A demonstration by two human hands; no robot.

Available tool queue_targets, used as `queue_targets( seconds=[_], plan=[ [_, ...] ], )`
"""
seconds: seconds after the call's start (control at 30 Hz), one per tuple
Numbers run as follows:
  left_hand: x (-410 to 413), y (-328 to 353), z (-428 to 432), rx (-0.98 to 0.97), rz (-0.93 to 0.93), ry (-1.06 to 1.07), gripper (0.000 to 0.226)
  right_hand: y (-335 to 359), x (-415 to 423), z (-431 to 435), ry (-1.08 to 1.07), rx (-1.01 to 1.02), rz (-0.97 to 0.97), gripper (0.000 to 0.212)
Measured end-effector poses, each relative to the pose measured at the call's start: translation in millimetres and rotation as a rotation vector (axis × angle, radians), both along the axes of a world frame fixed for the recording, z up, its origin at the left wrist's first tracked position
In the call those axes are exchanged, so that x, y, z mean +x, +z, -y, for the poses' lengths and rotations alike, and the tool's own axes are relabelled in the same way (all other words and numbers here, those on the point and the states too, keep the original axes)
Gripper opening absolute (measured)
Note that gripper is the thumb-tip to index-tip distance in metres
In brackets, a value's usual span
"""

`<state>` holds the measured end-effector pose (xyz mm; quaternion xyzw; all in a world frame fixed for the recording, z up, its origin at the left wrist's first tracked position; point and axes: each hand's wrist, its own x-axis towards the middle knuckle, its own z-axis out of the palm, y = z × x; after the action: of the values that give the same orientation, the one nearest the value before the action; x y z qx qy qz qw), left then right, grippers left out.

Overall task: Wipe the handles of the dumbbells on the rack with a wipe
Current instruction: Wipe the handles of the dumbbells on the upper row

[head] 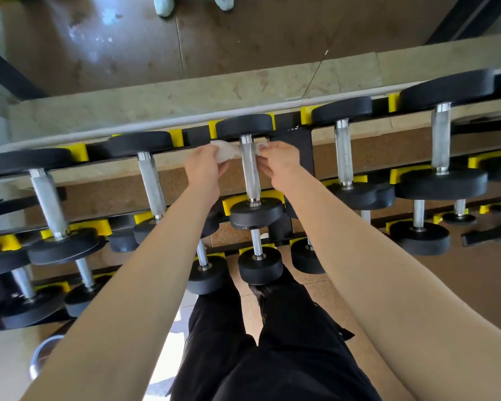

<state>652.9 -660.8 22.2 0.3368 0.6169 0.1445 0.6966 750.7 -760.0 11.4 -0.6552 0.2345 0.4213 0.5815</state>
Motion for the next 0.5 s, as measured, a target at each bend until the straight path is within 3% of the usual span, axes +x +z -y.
queue_targets(
  seconds=[0.1, 0.23, 0.4, 0.5],
  plan=[
    [11.3, 0.6, 4.4, -0.017, -0.007, 0.006, 0.012, 0.4, 17.3, 4.3, -0.192, 0.084, -0.214, 0.022],
    [27.2, -0.3, 21.4, 0.003, -0.057, -0.107, 0.018, -1.2, 37.2, 17.9, -0.336, 0.143, -0.207, 0.029],
    [6.2, 16.7, 13.5, 0.076, 0.027, -0.041, 0.012, -5.1, 12.6, -1.4, -0.001, 0.106, -0.178, 0.023],
    [-11.9, 34.8, 17.8, 0.129, 0.137, -0.113, 0.008, -3.6, -0.3, 2.7, 0.106, 0.116, -0.112, 0.026]
  ],
)
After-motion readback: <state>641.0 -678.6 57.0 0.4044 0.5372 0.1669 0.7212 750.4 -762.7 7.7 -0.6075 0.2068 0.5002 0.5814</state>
